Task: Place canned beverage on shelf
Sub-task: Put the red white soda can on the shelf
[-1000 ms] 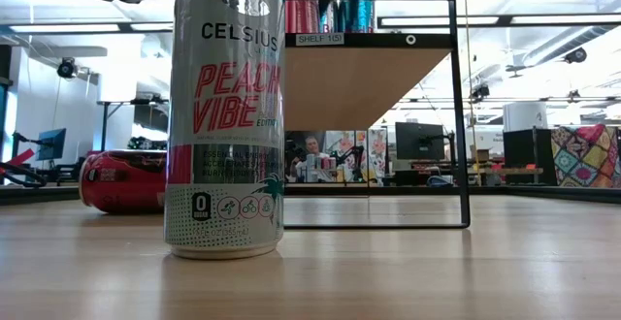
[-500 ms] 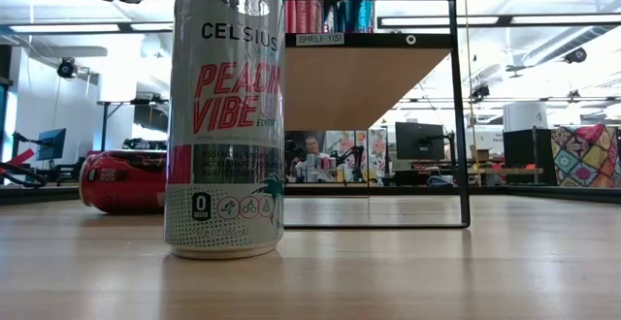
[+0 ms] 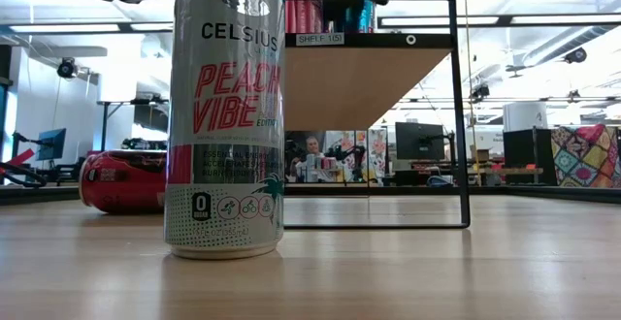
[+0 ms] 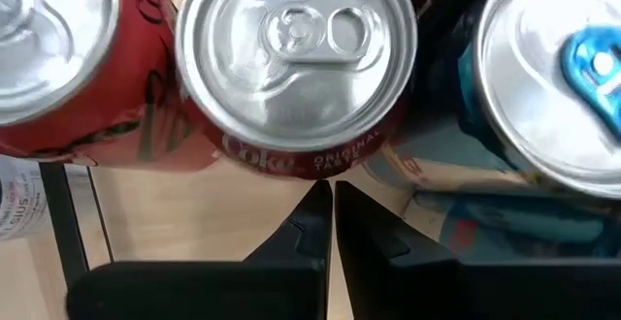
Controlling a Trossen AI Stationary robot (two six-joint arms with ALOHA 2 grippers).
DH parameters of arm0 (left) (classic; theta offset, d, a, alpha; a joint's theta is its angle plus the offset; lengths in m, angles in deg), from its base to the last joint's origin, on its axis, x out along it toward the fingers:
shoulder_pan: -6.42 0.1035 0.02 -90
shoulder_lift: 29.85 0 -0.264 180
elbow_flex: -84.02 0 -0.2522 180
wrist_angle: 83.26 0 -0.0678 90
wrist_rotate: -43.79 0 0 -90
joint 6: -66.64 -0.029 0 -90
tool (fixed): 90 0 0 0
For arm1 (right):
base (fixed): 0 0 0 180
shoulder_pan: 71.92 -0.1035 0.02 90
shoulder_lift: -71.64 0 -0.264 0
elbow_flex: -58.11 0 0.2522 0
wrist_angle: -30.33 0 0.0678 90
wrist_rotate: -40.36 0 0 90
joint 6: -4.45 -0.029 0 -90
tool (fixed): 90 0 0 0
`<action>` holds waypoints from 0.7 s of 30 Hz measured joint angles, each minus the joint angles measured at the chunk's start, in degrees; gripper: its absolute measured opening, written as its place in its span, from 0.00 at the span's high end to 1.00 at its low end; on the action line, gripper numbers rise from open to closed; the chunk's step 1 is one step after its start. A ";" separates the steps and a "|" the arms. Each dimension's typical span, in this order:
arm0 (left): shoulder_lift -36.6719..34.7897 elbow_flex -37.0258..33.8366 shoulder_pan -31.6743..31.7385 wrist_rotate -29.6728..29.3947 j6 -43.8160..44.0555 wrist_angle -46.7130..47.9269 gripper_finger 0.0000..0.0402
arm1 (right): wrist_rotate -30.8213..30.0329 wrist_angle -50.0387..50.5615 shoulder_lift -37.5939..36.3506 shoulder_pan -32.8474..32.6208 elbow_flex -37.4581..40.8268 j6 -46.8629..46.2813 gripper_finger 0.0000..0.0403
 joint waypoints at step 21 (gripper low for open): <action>0.00 0.00 0.00 0.00 0.15 0.44 1.00 | -0.58 -6.20 -0.12 0.00 3.06 3.48 0.98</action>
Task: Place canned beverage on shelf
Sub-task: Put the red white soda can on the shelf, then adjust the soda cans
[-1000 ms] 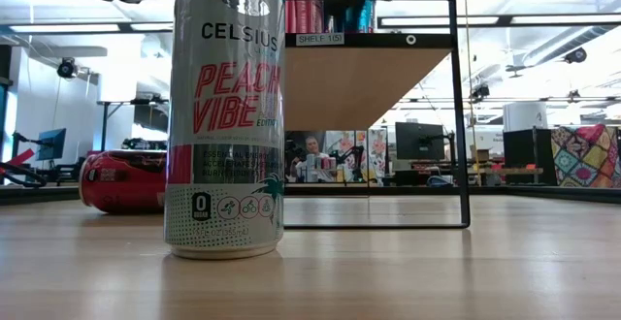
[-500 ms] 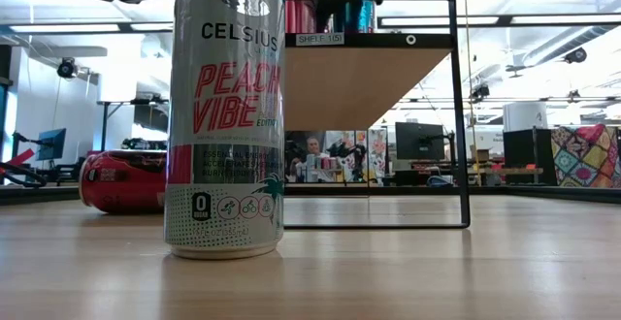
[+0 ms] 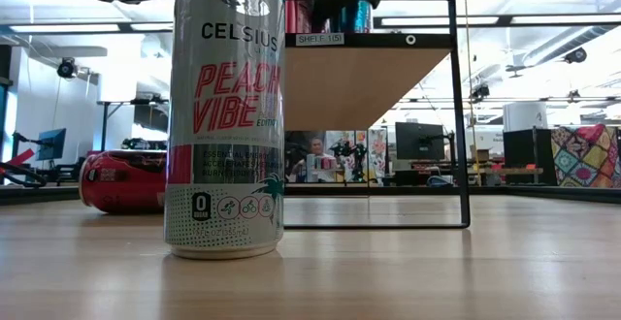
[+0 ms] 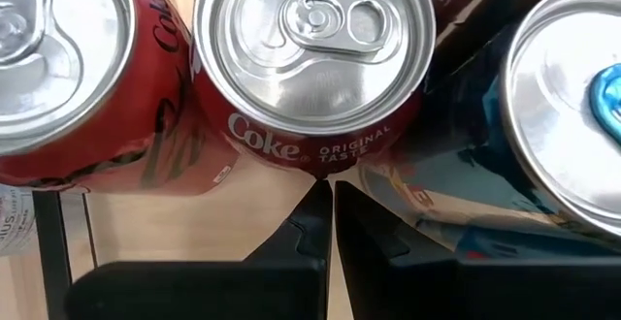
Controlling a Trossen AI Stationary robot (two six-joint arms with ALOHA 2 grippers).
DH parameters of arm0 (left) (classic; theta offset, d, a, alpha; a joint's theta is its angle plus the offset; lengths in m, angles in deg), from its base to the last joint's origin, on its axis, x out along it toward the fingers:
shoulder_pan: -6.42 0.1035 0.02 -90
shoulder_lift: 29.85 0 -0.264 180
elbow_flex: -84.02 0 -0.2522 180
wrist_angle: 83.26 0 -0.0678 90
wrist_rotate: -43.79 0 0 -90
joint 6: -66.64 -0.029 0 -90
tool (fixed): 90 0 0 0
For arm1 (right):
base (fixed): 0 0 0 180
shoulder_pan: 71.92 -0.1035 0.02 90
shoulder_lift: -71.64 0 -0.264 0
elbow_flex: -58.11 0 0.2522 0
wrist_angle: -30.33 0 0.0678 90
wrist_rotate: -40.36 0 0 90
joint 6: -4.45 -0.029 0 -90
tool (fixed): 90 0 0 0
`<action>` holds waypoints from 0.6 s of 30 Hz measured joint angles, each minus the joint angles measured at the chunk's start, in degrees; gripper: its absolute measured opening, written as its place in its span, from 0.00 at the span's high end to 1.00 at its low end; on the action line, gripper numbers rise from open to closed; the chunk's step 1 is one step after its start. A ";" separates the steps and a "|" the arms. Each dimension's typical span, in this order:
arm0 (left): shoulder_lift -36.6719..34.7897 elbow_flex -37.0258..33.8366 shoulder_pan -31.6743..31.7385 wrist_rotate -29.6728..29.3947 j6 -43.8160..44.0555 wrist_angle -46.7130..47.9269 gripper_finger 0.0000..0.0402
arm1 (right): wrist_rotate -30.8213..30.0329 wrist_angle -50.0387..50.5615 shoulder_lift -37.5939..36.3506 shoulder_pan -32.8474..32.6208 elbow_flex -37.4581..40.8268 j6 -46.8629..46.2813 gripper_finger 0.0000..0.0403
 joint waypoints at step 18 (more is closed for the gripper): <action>1.35 -0.01 0.00 0.00 1.06 -0.37 1.00 | 1.01 3.05 0.03 0.00 -1.87 -1.64 0.98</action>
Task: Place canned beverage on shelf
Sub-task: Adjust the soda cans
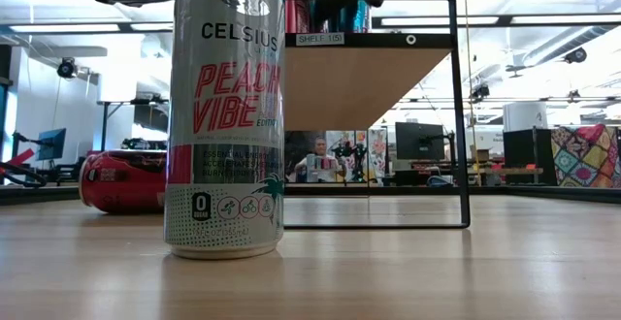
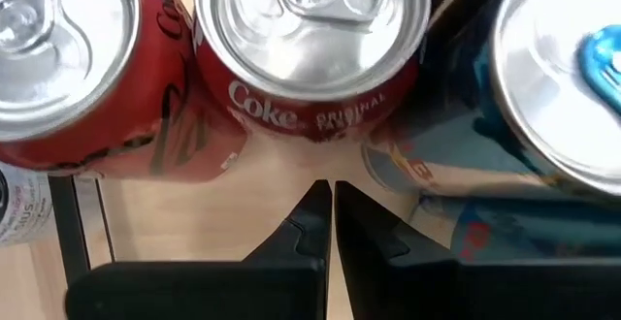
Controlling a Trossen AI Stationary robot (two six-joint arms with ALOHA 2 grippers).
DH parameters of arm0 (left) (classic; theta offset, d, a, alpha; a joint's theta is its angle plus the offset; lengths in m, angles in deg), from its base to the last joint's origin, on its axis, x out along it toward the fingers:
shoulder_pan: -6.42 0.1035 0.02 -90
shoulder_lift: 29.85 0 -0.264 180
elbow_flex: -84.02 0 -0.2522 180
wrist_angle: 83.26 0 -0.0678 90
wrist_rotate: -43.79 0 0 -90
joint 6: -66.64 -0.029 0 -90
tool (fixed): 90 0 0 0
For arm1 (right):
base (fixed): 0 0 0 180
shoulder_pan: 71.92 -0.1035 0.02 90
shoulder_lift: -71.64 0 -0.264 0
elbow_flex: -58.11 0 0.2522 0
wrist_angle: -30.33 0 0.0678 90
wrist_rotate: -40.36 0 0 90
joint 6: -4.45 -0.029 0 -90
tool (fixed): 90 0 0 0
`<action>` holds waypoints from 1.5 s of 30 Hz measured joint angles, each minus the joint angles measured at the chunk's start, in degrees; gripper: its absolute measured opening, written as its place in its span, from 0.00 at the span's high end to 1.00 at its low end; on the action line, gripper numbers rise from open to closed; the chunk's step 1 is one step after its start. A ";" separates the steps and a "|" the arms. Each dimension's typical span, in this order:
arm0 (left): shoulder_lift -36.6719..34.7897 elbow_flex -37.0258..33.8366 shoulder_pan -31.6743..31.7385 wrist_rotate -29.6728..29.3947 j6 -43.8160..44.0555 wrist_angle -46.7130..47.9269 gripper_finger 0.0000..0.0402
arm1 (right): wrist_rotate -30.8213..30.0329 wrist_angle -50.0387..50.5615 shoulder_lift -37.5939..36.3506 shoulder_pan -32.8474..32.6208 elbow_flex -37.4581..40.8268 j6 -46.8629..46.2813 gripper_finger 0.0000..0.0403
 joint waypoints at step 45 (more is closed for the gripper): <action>6.06 -0.23 0.24 -0.02 -1.91 -7.87 1.00 | -8.35 0.49 -2.07 -0.31 -1.60 2.95 0.98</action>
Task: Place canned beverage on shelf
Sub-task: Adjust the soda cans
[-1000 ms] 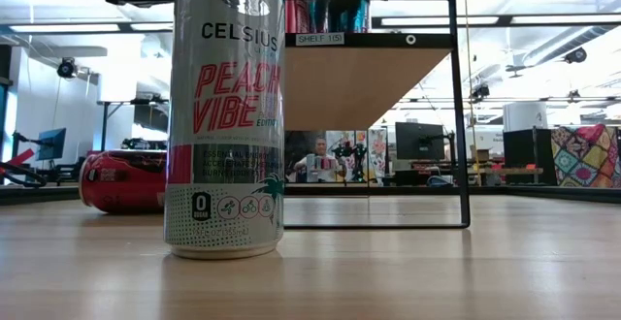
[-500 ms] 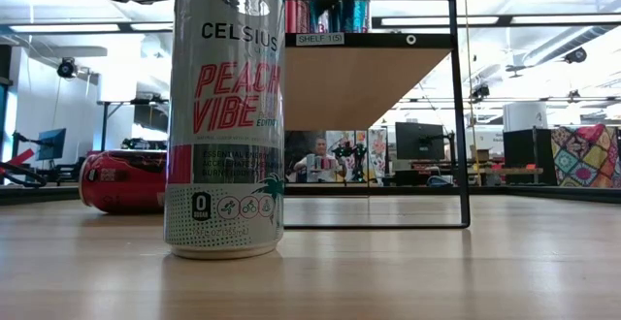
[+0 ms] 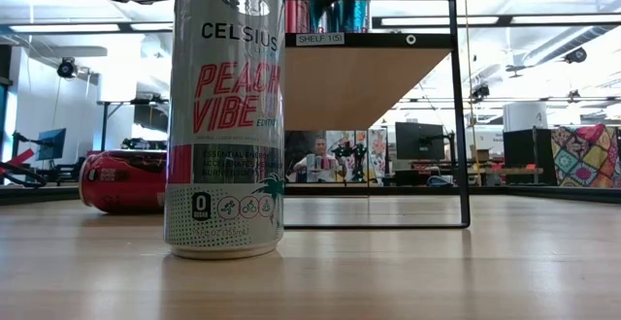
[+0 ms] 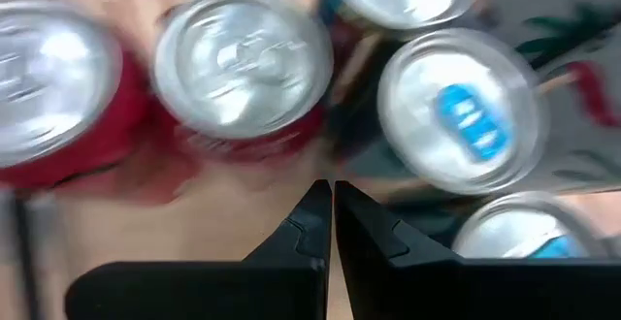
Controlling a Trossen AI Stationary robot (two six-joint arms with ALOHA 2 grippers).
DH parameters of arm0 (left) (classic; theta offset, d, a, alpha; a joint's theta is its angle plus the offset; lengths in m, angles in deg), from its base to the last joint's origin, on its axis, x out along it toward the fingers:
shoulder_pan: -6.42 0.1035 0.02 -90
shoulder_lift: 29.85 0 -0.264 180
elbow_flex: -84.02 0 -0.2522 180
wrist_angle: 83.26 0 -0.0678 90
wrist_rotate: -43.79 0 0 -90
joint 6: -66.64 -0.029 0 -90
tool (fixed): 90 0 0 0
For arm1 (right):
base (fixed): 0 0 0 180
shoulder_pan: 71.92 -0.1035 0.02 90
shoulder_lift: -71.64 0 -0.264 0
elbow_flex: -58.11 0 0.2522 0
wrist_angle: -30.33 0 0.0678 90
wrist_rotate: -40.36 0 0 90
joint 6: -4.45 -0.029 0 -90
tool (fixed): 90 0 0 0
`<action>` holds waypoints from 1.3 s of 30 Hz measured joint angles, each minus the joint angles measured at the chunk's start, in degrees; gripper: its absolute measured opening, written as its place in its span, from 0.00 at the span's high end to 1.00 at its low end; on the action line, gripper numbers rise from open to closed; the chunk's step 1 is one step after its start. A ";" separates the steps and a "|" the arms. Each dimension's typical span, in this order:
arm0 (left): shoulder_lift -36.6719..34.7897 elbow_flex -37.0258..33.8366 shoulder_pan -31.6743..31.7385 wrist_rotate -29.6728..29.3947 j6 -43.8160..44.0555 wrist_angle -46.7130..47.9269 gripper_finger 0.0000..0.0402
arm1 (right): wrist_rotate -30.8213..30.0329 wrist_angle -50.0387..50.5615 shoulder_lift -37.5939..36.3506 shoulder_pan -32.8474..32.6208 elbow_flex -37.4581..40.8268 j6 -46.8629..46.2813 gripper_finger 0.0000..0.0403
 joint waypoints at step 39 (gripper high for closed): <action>0.00 -0.07 0.00 0.02 1.68 -0.30 1.00 | 2.91 5.76 -0.90 -0.52 0.02 -3.16 0.98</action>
